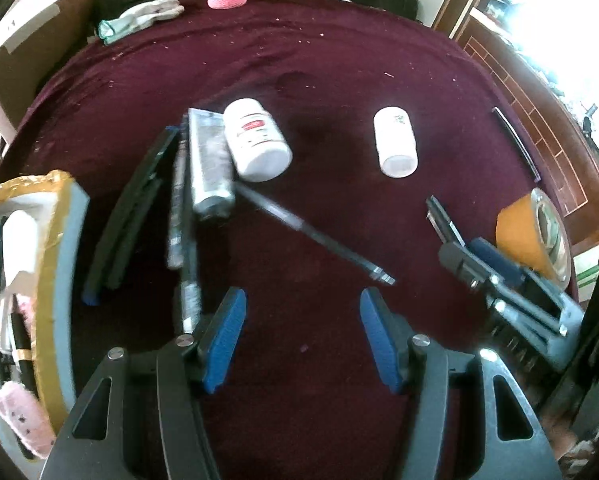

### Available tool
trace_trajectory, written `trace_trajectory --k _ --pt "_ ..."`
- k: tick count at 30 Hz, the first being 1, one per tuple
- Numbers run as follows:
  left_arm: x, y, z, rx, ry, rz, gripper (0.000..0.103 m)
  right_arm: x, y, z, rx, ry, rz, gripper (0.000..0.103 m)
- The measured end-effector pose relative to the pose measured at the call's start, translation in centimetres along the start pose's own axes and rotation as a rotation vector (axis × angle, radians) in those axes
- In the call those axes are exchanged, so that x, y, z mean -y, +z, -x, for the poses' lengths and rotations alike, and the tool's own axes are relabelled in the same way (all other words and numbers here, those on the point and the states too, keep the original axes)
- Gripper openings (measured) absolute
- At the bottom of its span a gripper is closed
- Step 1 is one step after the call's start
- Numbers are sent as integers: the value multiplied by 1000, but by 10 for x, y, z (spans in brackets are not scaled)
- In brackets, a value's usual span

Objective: Organize objects
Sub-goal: 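Grasp a clear pen with left tool while right tool grasps a black marker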

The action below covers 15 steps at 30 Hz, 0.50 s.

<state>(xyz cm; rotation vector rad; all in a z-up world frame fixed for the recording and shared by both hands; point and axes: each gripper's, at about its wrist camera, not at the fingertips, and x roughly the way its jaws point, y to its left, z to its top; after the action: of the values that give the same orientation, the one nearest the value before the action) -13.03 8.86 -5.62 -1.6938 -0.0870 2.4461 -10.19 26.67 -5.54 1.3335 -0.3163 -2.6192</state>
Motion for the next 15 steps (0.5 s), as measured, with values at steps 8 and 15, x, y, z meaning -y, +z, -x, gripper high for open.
trace_trajectory --k 8,15 --pt "16 16 -23 -23 28 36 53 1 -4 1 28 -27 26 12" --pt "31 17 -31 7 147 -9 52 13 -5 1 3 79 -40 10"
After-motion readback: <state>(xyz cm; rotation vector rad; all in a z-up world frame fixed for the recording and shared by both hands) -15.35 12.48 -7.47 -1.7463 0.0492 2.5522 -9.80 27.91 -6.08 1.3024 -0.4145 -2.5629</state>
